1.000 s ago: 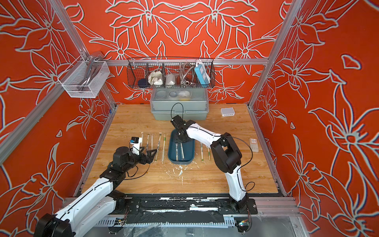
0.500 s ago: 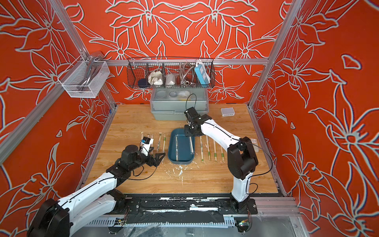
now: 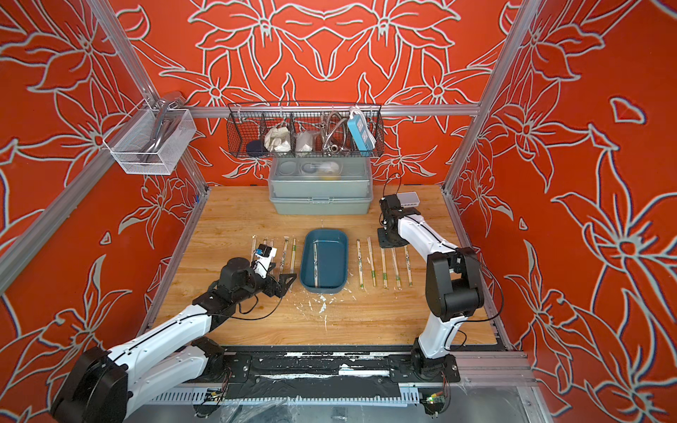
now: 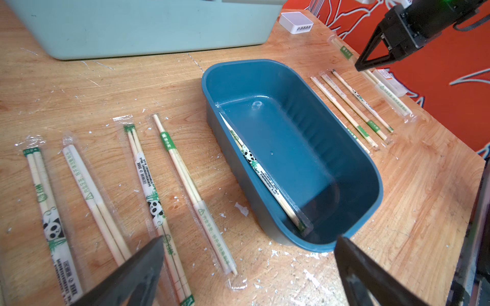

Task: Take the paired disposable chopsticks out of the storage box
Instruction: Place the paired disposable chopsticks at the center of the board.

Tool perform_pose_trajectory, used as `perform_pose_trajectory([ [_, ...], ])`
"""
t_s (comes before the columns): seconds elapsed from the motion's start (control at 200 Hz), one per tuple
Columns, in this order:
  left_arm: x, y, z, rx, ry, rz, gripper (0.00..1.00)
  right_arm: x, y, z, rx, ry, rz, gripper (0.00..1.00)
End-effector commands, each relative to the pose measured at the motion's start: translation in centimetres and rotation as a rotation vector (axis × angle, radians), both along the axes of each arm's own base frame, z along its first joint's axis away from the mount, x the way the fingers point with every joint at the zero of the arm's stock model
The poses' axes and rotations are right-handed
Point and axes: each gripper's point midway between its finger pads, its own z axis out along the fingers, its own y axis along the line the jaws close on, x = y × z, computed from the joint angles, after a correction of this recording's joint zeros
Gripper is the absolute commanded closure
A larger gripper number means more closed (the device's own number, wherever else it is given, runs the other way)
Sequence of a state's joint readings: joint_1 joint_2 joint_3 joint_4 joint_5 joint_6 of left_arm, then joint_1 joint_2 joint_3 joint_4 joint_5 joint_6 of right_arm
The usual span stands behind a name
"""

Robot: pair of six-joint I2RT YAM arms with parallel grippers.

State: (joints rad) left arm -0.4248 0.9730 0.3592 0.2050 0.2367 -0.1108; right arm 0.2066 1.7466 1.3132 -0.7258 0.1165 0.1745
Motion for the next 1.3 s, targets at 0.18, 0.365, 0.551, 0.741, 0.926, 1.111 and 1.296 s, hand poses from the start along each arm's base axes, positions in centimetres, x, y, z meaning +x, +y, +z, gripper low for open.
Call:
perform_pose_trajectory([
  [0.18, 0.7, -0.2, 1.3, 0.004, -0.045, 0.001, 0.0, 0.2, -5.9, -2.5, -0.103, 0.049, -0.054, 0.96],
  [0.365, 0.7, -0.3, 1.3, 0.003, -0.046, -0.005, 0.0, -0.3, -8.6, -3.6, -0.089, 0.069, -0.104, 0.95],
  [0.551, 0.7, -0.3, 1.3, 0.004, -0.047, -0.006, 0.0, -0.5, -9.6, -4.5, -0.061, 0.078, -0.114, 0.93],
  [0.741, 0.7, -0.3, 1.3, 0.005, -0.049, -0.004, 0.0, -0.3, -9.2, -5.7, -0.024, 0.09, -0.097, 0.92],
  [0.926, 0.7, -0.3, 1.4, 0.006, -0.049, -0.006, 0.0, -0.4, -9.9, -7.0, -0.055, 0.118, -0.117, 0.92],
  [1.111, 0.9, -0.4, 0.5, 0.018, -0.018, -0.008, 0.0, -0.6, -10.5, -7.6, -0.076, 0.139, -0.139, 0.92],
  [1.296, 0.9, -0.4, 0.4, 0.021, -0.016, -0.009, 0.0, -0.5, -10.8, -7.6, -0.087, 0.129, -0.157, 0.9],
])
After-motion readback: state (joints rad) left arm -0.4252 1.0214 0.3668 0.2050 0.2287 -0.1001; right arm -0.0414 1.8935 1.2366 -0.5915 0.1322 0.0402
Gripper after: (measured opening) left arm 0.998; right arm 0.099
